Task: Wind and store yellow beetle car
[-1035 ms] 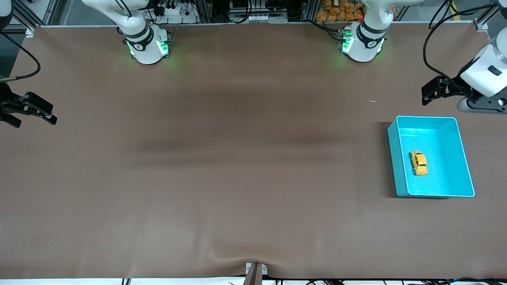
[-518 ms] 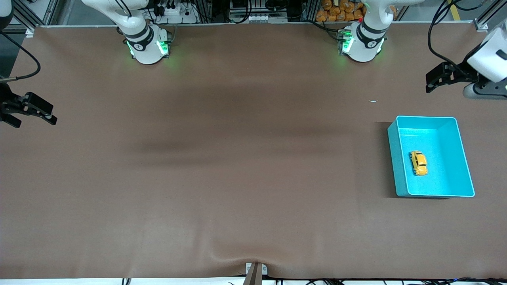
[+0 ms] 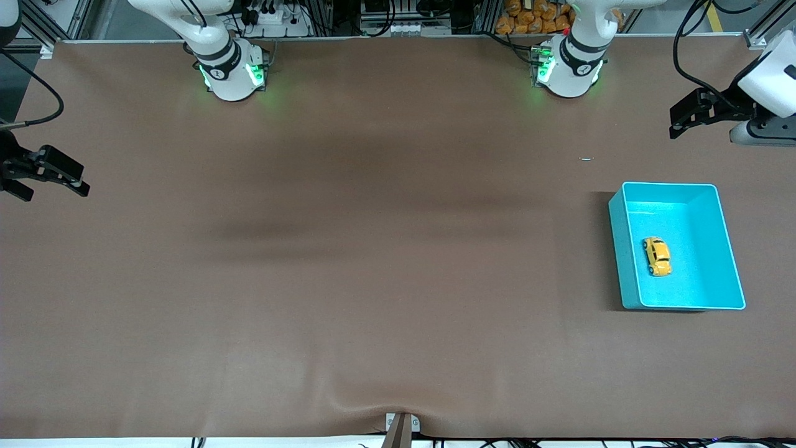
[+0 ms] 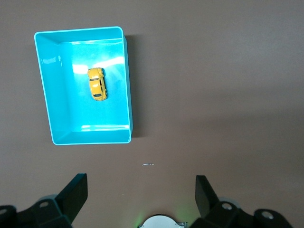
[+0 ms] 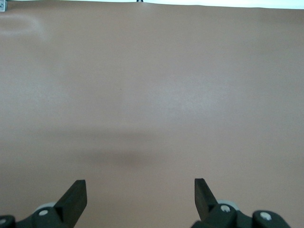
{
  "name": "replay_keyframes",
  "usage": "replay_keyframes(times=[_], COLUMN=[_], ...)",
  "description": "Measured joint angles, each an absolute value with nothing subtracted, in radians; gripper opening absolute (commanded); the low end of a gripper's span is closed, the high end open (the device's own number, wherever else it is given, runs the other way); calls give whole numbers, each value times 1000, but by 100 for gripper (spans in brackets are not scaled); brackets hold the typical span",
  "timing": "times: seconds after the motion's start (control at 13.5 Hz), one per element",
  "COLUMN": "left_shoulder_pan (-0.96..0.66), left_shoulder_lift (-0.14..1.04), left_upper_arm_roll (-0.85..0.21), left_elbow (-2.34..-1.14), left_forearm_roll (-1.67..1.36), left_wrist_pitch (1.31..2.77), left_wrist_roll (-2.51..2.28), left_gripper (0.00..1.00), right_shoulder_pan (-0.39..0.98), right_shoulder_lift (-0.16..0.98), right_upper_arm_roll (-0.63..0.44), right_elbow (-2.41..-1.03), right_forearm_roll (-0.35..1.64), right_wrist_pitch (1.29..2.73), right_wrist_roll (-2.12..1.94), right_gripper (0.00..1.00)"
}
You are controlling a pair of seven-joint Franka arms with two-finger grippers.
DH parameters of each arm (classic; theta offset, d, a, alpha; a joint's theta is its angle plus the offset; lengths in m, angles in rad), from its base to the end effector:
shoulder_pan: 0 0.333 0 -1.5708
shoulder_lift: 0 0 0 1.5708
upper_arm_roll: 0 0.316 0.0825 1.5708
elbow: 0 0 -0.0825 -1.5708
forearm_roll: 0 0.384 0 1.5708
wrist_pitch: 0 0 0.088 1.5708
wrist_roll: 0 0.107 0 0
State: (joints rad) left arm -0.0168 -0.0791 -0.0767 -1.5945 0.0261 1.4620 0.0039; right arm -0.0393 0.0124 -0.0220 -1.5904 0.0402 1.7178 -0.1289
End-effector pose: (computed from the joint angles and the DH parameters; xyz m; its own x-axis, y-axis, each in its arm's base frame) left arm 0.5162 -0.0471 0.6466 0.9941 -0.0937 -0.0537 -0.0955 -0.9949 -0.0319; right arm 0.5717 -0.0313 0.6220 0.9910 0.0620 0.1188 0.0654 -0.9975 -0.0248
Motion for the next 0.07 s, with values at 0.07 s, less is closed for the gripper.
replay_keyframes(times=[0.07], left_shoulder_pan=[-17], left_shoulder_lift=[-79], left_upper_arm_roll=[-77], left_elbow=[-1595], left_forearm_roll=[21], left_wrist_pitch=[1462], left_wrist_roll=[4], left_gripper=[100], right_shoulder_pan=[-39], right_shoulder_lift=[12], right_upper_arm_roll=[-22], right_elbow=[-1590], right_forearm_roll=[40], right_wrist_pitch=[1718], right_wrist_roll=[-129], right_gripper=[100])
